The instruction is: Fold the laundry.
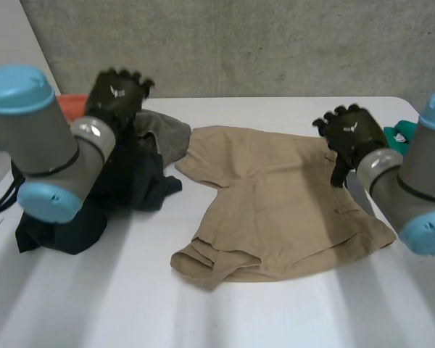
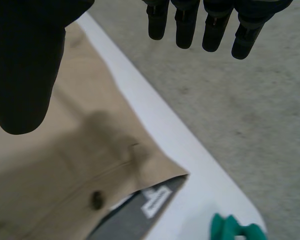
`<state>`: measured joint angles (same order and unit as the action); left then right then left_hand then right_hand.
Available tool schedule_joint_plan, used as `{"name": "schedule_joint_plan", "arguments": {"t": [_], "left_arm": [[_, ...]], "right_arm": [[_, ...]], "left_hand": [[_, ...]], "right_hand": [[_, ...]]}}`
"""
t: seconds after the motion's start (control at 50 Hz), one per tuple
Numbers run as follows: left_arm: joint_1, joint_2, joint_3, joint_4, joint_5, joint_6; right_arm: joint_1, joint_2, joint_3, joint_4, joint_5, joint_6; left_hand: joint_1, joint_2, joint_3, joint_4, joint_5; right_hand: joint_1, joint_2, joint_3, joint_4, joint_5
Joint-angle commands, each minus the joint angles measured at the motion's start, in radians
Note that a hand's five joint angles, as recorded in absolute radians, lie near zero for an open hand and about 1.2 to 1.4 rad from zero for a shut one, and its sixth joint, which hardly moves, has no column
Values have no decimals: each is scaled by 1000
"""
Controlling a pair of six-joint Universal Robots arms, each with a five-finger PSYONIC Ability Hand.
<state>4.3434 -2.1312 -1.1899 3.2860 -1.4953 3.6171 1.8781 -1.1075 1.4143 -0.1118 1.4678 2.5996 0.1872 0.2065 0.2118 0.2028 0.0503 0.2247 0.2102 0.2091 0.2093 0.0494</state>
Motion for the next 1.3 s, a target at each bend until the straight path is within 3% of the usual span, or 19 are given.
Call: {"name": "schedule_joint_plan", "arguments": {"t": [0.02,0.14,0.32,0.44,0.5,0.52,0.58,0.6,0.66,0.94,1.14,1.22,1.24,1.3], "left_arm": [[51,-102,-47,0,128,31],[82,-260,125,-11,132,86],[108,-535,528,-209,161,130],[114,-616,654,-207,193,127],[122,-639,690,-180,182,130],[127,-647,700,-154,158,132],[134,-651,711,-102,83,133],[142,-651,711,-62,16,138],[168,-644,705,-2,-57,159],[352,-601,656,0,-89,276],[348,-567,593,6,-83,284],[334,-484,498,15,-80,258],[328,-443,451,32,-76,241],[318,-385,382,75,-71,218]], "right_arm": [[-4,-60,150,-42,-50,-3],[-2,-69,196,-42,-52,5],[-5,-80,251,-51,-52,37],[-14,-74,278,-66,-52,40],[-14,-69,290,-80,-50,36],[-14,-68,293,-83,-49,36],[-14,-64,295,-86,-49,36],[-14,-63,295,-88,-49,36],[-14,-61,293,-88,-50,36],[1,-68,290,-89,-52,34],[1,-75,285,-89,-52,37],[1,-94,287,-89,-52,40],[0,-103,287,-91,-53,43],[-2,-114,285,-89,-53,48]], "left_hand": [[-13,-32,-37,-28,-50],[-13,-32,-37,-28,-50],[-13,-32,-37,-28,-50],[-13,-32,-37,-28,-50],[679,659,654,663,641],[1149,1130,1124,1133,1111],[1209,1190,1184,1193,1171],[1209,1190,1184,1193,1171],[1209,1190,1184,1193,1171],[1209,1190,1184,1193,1171],[1209,1190,1184,1193,1171],[164,144,139,148,126],[-13,-32,-37,-28,-50],[-13,-32,-37,-28,-50]], "right_hand": [[-50,-36,-35,-35,-49],[-50,-36,-35,-35,-49],[-50,-36,-35,-35,-49],[-50,-36,-35,-35,-49],[-50,-36,-35,-35,-49],[-50,-36,-35,-35,-49],[-50,-36,-35,-35,-49],[-50,-36,-35,-35,-49],[-50,-36,-35,-35,-49],[-50,-36,-35,-35,-49],[-50,-36,-35,-35,-49],[-50,-36,-35,-35,-49],[-50,-36,-35,-35,-49],[-50,-36,-35,-35,-49]]}}
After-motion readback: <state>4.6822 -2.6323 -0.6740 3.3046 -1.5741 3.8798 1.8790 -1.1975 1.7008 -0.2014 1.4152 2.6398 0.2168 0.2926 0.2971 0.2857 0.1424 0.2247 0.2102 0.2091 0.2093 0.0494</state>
